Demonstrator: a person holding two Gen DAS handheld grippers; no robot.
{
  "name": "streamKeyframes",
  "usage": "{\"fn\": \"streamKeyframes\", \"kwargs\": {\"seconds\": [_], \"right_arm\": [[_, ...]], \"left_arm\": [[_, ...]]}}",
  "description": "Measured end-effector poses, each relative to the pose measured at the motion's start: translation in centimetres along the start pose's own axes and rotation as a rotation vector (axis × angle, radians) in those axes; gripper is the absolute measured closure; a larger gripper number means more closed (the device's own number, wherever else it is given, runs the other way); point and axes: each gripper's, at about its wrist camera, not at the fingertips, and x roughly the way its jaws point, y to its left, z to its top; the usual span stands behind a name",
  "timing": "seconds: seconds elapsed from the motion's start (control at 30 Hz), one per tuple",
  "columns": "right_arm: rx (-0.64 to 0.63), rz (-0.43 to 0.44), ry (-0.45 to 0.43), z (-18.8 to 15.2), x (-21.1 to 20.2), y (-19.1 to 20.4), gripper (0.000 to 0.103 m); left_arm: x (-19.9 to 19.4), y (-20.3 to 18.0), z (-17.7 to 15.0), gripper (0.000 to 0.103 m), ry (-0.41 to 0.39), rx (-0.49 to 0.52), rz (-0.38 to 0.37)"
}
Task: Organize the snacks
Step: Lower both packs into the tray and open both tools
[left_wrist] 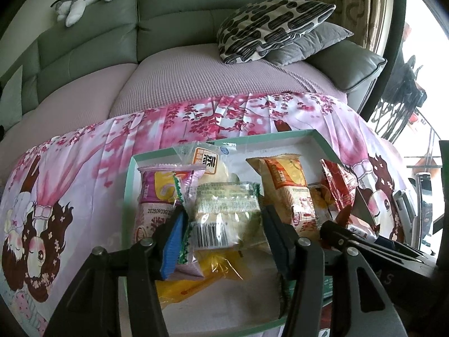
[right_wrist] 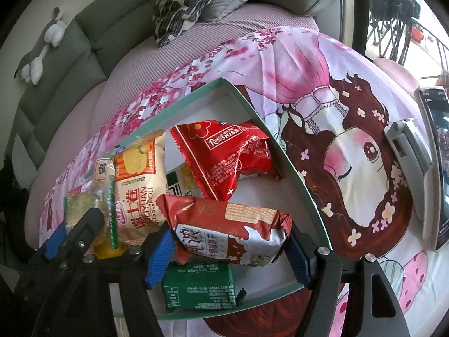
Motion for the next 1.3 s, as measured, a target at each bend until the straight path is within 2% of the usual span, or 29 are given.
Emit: {"fn": "streamKeyframes", "kwargs": {"seconds": [0.67, 0.83, 1.0, 1.03, 1.07, 1.1, 1.3], "right_arm": [[0.004, 0.008, -0.018, 0.2, -0.5, -0.1, 0.018], [0.004, 0.012, -0.03, 0.3, -1.0, 0.0, 0.018], [0.005, 0.021, -0.041, 0.4, -1.3, 0.0, 0.017], [0.004, 0.026, -0.043, 0.4, -1.4, 0.1, 0.017], [0.003, 0.03, -0.045, 0.3, -1.4, 0.1, 0.013], [0.001, 0.033, -0.046, 0.3, -1.4, 0.1, 0.007], [-0.021, 0.053, -0.062, 0.4, -1.7, 0.8, 0.0]], "left_arm": [[-2.0, 0.6, 0.6, 0.042, -0.047, -0.022, -0.009], [-3.5, 1.7, 1.0, 0.042, -0.087, -0.043, -0.001], [-4.2, 3.4, 1.3, 0.041, -0.107, -0.082, 0.032], [-4.2, 3.8, 1.3, 0.036, -0.108, -0.092, 0.043], [-4.2, 4.3, 1.3, 0.029, -0.108, -0.102, 0.054], [-4.2, 4.7, 1.3, 0.029, -0.11, -0.108, 0.062], [-3.5, 7.1, 1.1, 0.029, -0.088, -0.15, 0.131]]}}
